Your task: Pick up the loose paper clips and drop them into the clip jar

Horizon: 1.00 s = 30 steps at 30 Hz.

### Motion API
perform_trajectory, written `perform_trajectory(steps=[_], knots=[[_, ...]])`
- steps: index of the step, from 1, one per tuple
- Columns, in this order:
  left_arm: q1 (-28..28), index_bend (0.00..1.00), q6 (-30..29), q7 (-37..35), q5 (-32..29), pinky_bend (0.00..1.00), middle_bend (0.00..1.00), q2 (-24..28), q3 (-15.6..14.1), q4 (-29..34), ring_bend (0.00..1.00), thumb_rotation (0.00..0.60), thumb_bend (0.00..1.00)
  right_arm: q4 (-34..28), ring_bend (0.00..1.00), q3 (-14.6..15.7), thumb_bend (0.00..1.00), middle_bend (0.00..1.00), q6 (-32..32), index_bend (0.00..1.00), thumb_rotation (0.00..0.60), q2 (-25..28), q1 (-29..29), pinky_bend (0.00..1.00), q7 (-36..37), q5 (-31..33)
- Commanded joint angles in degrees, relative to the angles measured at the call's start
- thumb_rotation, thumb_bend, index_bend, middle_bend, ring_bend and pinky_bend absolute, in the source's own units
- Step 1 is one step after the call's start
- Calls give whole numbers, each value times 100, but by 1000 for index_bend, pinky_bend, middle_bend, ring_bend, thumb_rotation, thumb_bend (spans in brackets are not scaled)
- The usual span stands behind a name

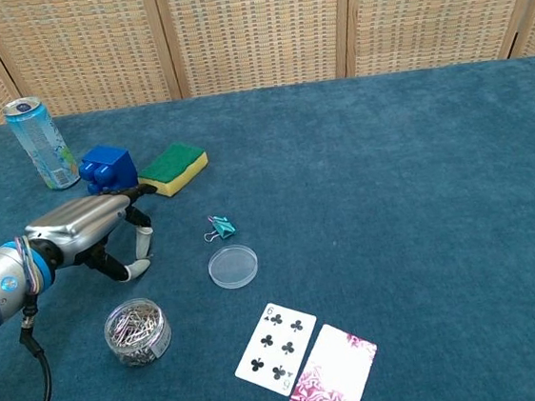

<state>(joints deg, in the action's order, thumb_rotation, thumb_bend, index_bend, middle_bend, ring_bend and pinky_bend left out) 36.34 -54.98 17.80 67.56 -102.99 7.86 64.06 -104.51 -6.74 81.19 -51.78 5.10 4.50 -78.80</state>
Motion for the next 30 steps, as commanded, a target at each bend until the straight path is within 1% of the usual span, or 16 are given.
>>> perform_trajectory(steps=[1, 5, 10, 13, 17, 21, 24, 28, 30], knots=[[-4, 692, -5, -11, 12, 0, 0, 22, 1, 18, 0, 600, 415, -3, 0, 0, 0, 0, 0, 0, 600, 0, 1, 0, 0, -2], [-7, 706, -13, -50, 47, 0, 0, 63, -2, 65, 0, 600, 430, -5, 0, 4, 0, 0, 9, 0, 600, -1, -4, 0, -6, -9], [-26, 716, -125, -154, 188, 0, 0, 217, 1, 269, 0, 600, 450, -9, 0, 3, 0, 0, 19, 0, 600, -1, -7, 0, -10, -11], [-49, 718, -229, -188, 286, 0, 0, 371, 2, 483, 0, 600, 457, -13, 0, 2, 0, 0, 15, 0, 600, -3, -4, 0, -16, -8], [-127, 719, -441, -201, 520, 0, 0, 714, -73, 936, 0, 600, 470, -21, 0, 6, 0, 0, 19, 0, 600, -2, -5, 0, -28, -18], [-269, 719, -634, -168, 811, 0, 0, 1168, -289, 1515, 0, 600, 482, -35, 0, 9, 0, 0, 38, 0, 600, 0, -12, 0, -32, -31], [-395, 719, -722, -230, 1061, 0, 0, 1557, -523, 2034, 0, 600, 494, -46, 0, 14, 0, 0, 55, 0, 600, 2, -20, 0, -39, -47], [-455, 720, -693, -187, 1308, 0, 0, 2028, -771, 2604, 0, 600, 503, -57, 0, 20, 0, 0, 70, 0, 600, 5, -28, 0, -45, -65], [-461, 721, -653, -99, 1355, 0, 0, 2163, -845, 2807, 0, 600, 503, -55, 0, 18, 0, 0, 74, 0, 600, 3, -29, 0, -48, -61]])
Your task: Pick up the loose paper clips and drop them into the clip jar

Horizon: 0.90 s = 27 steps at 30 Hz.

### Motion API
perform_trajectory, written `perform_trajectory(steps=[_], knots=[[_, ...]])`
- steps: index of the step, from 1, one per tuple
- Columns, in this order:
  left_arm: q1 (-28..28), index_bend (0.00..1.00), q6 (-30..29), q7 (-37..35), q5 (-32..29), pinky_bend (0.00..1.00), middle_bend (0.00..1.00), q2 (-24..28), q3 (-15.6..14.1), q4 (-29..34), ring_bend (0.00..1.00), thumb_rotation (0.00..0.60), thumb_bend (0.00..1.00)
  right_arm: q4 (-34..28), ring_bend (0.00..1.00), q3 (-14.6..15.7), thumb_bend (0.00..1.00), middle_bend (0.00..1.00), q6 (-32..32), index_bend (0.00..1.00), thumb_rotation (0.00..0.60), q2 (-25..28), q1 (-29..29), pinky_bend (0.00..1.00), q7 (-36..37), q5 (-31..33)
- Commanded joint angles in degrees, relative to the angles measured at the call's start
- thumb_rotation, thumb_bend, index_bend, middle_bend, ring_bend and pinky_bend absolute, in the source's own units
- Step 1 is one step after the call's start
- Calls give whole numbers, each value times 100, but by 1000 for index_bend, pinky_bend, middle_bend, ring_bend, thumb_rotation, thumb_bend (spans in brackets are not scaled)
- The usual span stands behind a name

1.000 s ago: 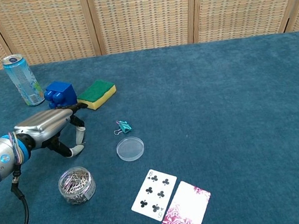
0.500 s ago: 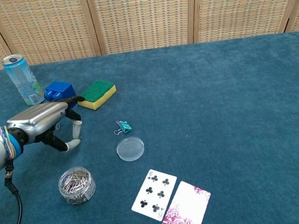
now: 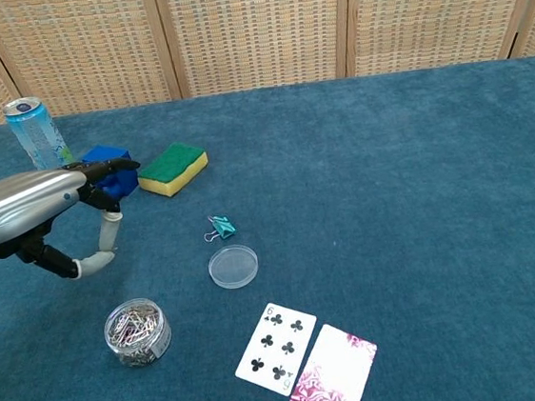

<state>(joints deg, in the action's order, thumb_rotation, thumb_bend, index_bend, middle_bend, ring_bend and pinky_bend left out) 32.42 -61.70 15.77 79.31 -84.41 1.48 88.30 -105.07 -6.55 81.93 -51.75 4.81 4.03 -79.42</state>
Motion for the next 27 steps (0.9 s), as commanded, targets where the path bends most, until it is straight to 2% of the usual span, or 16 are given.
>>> perform_trajectory(steps=[1, 7, 18, 19, 23, 27], knots=[[-65, 721, 69, 155, 186, 0, 0, 381, -251, 512, 0, 600, 503, 1, 0, 0, 0, 0, -3, 0, 600, 1, -1, 0, 1, 6], [-15, 721, 280, 379, 165, 0, 0, 494, -351, 796, 0, 600, 503, -2, 0, -4, 0, 0, -2, 0, 600, 7, -1, 0, 11, 11], [83, 709, 555, 550, 26, 0, 0, 353, -354, 793, 0, 600, 503, 19, 0, -17, 0, 0, 7, 0, 600, 36, -13, 0, 103, 22], [84, 684, 560, 562, 16, 0, 0, 358, -353, 796, 0, 600, 498, 21, 0, -19, 0, 0, 6, 0, 600, 39, -13, 0, 110, 23], [87, 417, 589, 548, -15, 0, 0, 364, -353, 808, 0, 600, 407, 24, 0, -14, 0, 0, 9, 0, 600, 45, -16, 0, 122, 9], [90, 371, 587, 430, 42, 0, 0, 355, -352, 790, 0, 600, 378, 17, 0, -7, 0, 0, 20, 0, 600, 40, -21, 0, 108, -8]])
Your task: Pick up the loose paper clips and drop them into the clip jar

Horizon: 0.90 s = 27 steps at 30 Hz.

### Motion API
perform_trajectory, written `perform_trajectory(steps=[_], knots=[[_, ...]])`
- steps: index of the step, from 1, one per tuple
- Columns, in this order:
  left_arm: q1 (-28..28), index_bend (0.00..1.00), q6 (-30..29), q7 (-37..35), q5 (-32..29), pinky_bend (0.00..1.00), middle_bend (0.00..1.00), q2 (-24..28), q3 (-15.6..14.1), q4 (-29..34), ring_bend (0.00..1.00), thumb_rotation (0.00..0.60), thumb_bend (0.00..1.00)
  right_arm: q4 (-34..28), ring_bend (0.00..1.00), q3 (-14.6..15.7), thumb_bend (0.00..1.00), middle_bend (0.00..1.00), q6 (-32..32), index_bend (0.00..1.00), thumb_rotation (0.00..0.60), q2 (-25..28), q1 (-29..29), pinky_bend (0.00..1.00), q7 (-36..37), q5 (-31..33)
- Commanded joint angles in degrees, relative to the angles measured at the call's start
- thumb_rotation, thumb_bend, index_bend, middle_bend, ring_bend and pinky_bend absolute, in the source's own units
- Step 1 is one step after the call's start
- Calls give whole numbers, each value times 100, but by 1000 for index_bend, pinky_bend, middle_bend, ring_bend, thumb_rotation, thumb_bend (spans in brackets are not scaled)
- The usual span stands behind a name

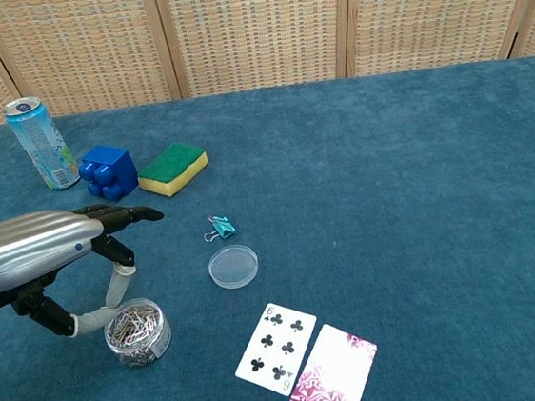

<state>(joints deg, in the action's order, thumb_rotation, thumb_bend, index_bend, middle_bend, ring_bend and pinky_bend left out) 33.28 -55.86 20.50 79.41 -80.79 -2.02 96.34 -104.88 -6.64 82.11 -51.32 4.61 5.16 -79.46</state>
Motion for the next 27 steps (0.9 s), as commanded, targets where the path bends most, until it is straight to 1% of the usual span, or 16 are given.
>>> perform_trajectory(steps=[1, 6, 11, 13, 17, 19, 20, 24, 27], knots=[[6, 367, 10, -59, 37, 0, 0, -7, -3, -16, 0, 600, 375, -3, 0, 3, 0, 0, 2, 0, 600, -4, 0, 0, -9, -7], [-2, 293, -32, -197, 102, 0, 0, -2, 15, -22, 0, 600, 305, -2, 0, 0, 0, 0, -10, 0, 600, -12, 8, 0, -31, 6], [-11, 240, -73, -352, 222, 0, 0, 34, 2, -34, 0, 600, 297, -5, 0, -1, 0, 0, -9, 0, 600, -10, 7, 0, -27, 5], [-16, 239, -99, -405, 261, 0, 0, 39, 7, -35, 0, 600, 297, -5, 0, -1, 0, 0, 0, 0, 600, -9, 4, 0, -25, 1], [-98, 232, -340, -566, 313, 0, 0, 145, 93, 16, 0, 600, 294, -4, 0, 0, 0, 0, 7, 0, 600, -10, 0, 0, -23, -4], [-205, 207, -571, -622, 283, 0, 0, 270, 159, 89, 0, 600, 274, -5, 0, 0, 0, 0, 4, 0, 600, -10, 2, 0, -20, -7], [-278, 178, -706, -632, 253, 0, 0, 338, 186, 131, 0, 600, 252, -3, 0, 0, 0, 0, 5, 0, 600, -8, 2, 0, -16, -9], [-779, 13, -1546, -659, 93, 0, 0, 639, 272, 325, 0, 600, 136, -12, 0, 10, 0, 0, 15, 0, 600, -10, -3, 0, -22, -36], [-1269, 0, -2236, -573, -120, 0, 0, 863, 273, 459, 0, 600, 73, -22, 0, 20, 0, 0, 28, 0, 600, -9, -6, 0, -36, -69]])
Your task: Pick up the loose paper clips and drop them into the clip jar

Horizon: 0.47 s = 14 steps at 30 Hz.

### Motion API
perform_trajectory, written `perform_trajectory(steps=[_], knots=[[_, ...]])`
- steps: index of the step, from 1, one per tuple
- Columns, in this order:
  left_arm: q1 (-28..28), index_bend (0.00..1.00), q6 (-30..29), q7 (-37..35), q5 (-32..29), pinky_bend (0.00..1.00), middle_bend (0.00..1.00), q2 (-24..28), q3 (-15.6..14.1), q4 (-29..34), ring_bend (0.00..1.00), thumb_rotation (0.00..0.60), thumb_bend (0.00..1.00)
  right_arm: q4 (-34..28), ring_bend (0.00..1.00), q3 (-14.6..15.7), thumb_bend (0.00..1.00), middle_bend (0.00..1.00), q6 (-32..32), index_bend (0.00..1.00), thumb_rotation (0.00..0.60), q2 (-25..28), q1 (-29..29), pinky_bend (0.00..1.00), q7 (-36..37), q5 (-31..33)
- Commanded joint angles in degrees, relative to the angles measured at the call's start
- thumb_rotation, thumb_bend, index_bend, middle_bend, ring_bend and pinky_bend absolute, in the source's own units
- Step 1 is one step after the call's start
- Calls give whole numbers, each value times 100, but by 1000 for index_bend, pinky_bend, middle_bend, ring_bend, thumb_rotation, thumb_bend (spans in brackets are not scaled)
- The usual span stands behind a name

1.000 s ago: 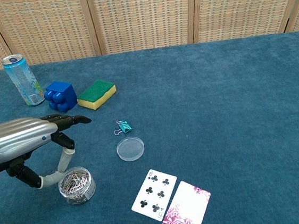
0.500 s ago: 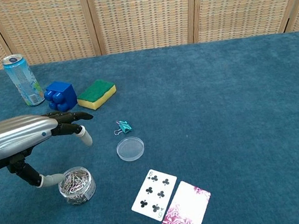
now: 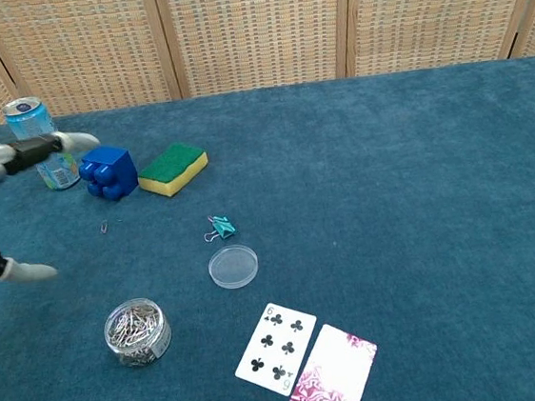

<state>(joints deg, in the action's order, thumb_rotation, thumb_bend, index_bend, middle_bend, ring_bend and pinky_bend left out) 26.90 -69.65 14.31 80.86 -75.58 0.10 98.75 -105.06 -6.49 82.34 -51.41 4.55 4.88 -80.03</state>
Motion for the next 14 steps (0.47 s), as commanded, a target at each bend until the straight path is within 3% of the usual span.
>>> perform_trajectory(steps=[1, 6, 10, 14], knots=[[-726, 0, -999, 65, -298, 0, 0, 378, 65, 236, 0, 600, 63, -6, 0, 7, 0, 0, 9, 0, 600, -1, -2, 0, -14, -19], [-1449, 0, -1916, -44, -507, 0, 0, 722, 27, 379, 0, 600, 42, -9, 0, 23, 0, 0, 45, 0, 600, -27, -11, 0, -126, -52], [-1678, 0, -2048, -297, -518, 0, 0, 954, -9, 467, 0, 600, 40, -19, 0, 38, 0, 0, 57, 0, 600, -75, -8, 0, -265, -63], [-1697, 0, -1785, -671, -535, 0, 0, 1140, -4, 395, 0, 600, 41, -30, 0, 29, 0, 0, 83, 0, 600, -145, 2, 0, -509, -21]])
